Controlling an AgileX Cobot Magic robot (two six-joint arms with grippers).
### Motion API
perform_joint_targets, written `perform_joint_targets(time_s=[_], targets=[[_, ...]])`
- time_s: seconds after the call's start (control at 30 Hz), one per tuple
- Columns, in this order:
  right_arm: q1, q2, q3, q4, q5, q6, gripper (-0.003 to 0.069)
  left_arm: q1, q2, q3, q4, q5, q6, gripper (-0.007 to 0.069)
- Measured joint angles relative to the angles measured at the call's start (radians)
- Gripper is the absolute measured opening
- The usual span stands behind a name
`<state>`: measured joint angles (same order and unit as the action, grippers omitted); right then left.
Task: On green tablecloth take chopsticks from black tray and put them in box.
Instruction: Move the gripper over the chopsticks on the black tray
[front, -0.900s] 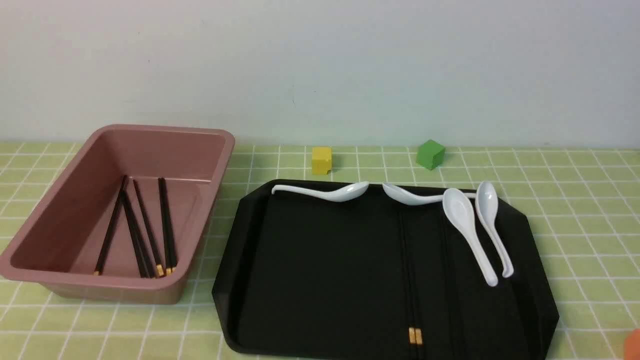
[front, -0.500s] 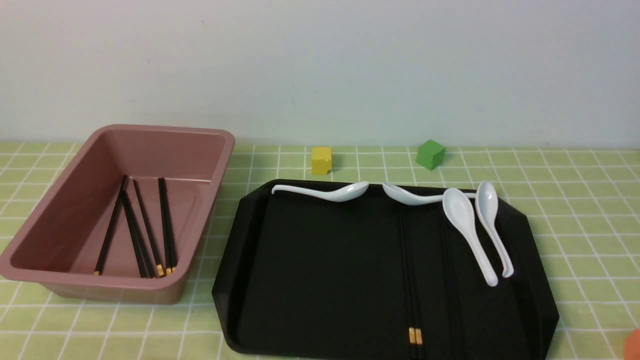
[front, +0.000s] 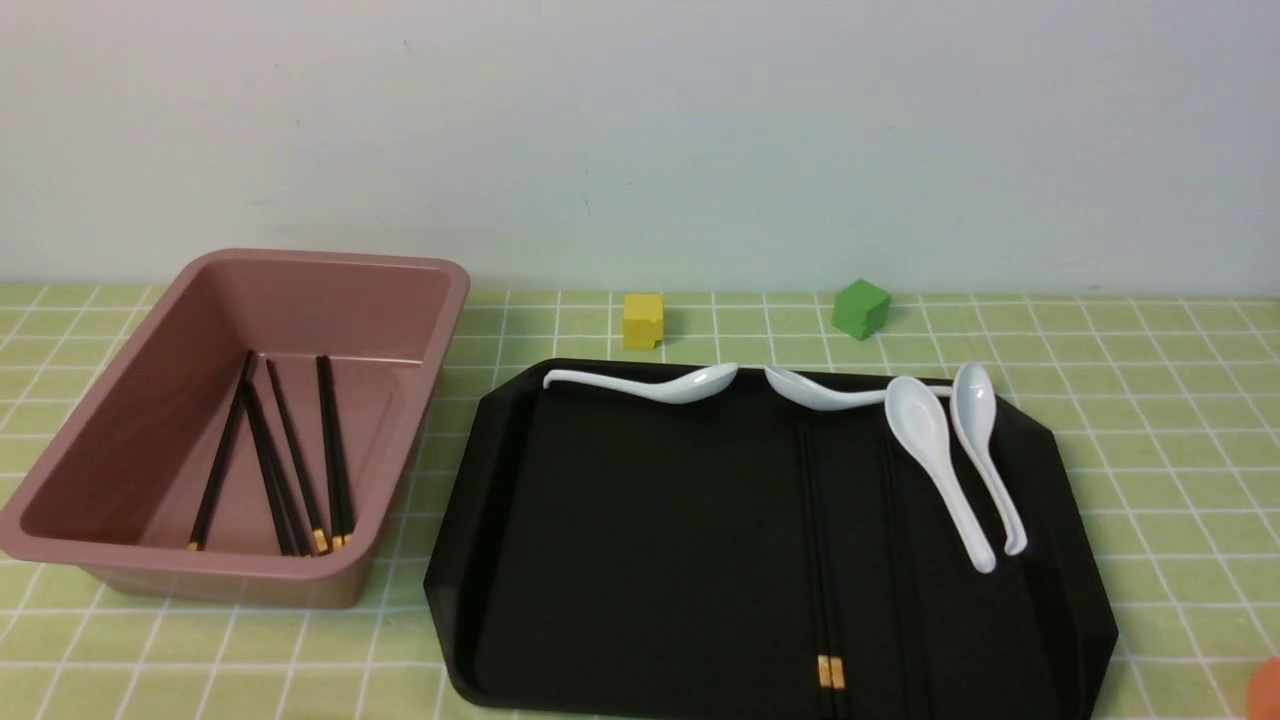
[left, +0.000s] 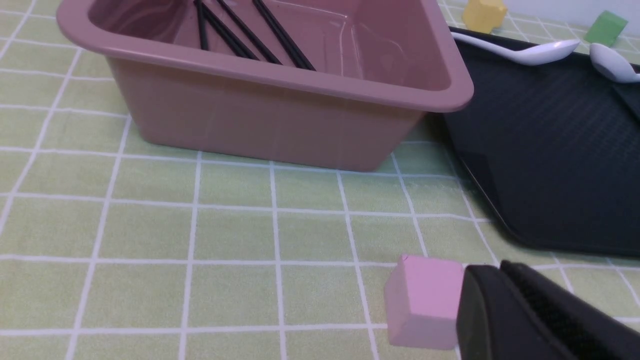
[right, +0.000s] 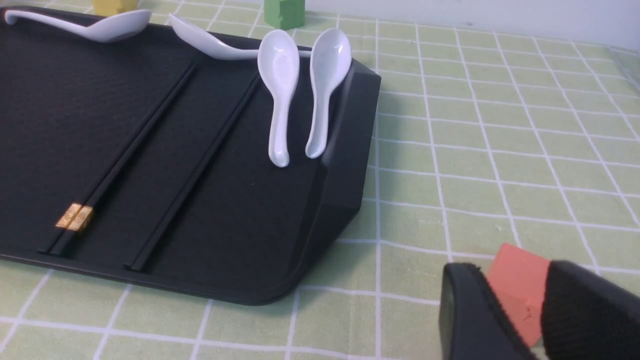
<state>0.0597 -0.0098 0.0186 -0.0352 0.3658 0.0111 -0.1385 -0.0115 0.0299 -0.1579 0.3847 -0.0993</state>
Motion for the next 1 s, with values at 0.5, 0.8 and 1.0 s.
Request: perform_joint_targets(time_s=[0.5,0.8,1.0], targets=[[0.0,0.0,0.0,0.0,0.0,0.0,0.024,0.0,0.0,0.0,0.0,0.0,0.0,0.0029],[0.0,0.0,0.0,-0.036,0.0,-0.001,0.024,0.0,0.0,0.0,0.0,0.0,0.0,0.0029],[0.0,0.0,0.0,-0.054,-0.005,-0.002,0.024,0.0,0.0,0.0,0.0,0.0,0.0,0.0029]])
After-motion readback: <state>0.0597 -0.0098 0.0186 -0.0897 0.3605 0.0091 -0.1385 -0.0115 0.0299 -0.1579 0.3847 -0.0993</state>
